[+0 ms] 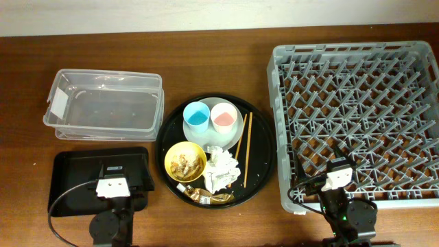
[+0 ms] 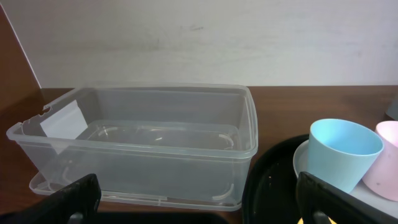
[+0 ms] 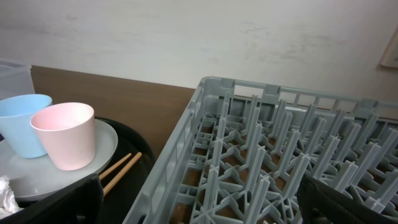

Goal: Sort waste into correct bins and load items into the dishwasher rack
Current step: 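Raise both arms from rest toward the round tray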

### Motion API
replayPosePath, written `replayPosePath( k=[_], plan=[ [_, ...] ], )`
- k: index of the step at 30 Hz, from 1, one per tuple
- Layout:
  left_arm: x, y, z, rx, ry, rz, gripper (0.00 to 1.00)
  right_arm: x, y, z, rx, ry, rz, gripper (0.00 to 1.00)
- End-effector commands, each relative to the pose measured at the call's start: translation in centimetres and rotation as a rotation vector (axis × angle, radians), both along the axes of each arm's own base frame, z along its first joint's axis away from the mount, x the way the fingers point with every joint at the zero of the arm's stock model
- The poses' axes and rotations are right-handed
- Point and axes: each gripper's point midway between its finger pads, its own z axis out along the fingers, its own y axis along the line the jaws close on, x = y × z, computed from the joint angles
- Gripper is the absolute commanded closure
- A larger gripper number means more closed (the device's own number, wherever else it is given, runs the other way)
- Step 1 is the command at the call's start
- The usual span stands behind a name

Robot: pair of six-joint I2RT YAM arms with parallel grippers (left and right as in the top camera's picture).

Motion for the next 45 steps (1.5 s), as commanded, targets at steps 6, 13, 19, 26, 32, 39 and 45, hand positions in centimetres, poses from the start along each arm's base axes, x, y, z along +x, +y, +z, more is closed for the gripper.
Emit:
replayPosePath(
  k=[6, 13, 19, 26, 32, 39, 45],
  plan=[
    [0.0, -0.3, -0.2, -0.003, 0.000, -0.015, 0.01, 0.0, -0.1, -0.2, 0.009, 0.004, -0.008, 0.02],
    [0.0, -0.3, -0.2, -0.003, 0.000, -0.014, 0.01, 0.0, -0.1, -0.2, 0.009, 0.004, -0.008, 0.02],
    [0.0, -0.3, -0.2, -0.003, 0.000, -0.015, 0.01, 0.0, -0.1, -0.2, 0.009, 0.004, -0.008, 0.02],
    [0.0, -0.3, -0.2, -0.003, 0.000, -0.015, 0.01, 0.0, -0.1, -0.2, 0.009, 0.004, -0.008, 0.02],
    [0.0, -0.3, -0.2, -0.003, 0.000, -0.015, 0.01, 0.0, -0.1, -0.2, 0.009, 0.004, -0.008, 0.02],
    [0.0, -2.8, 0.0, -0.014, -0.007, -0.158, 0.01, 0.0, 0.1, -0.2, 0.010, 0.003, 0.009, 0.02],
    [-0.9, -5.7, 4.4, -0.003, -0.147, -0.336, 0.00, -1.7, 3.7, 2.7, 0.022, -0.036, 0.226, 0.02]
  ],
)
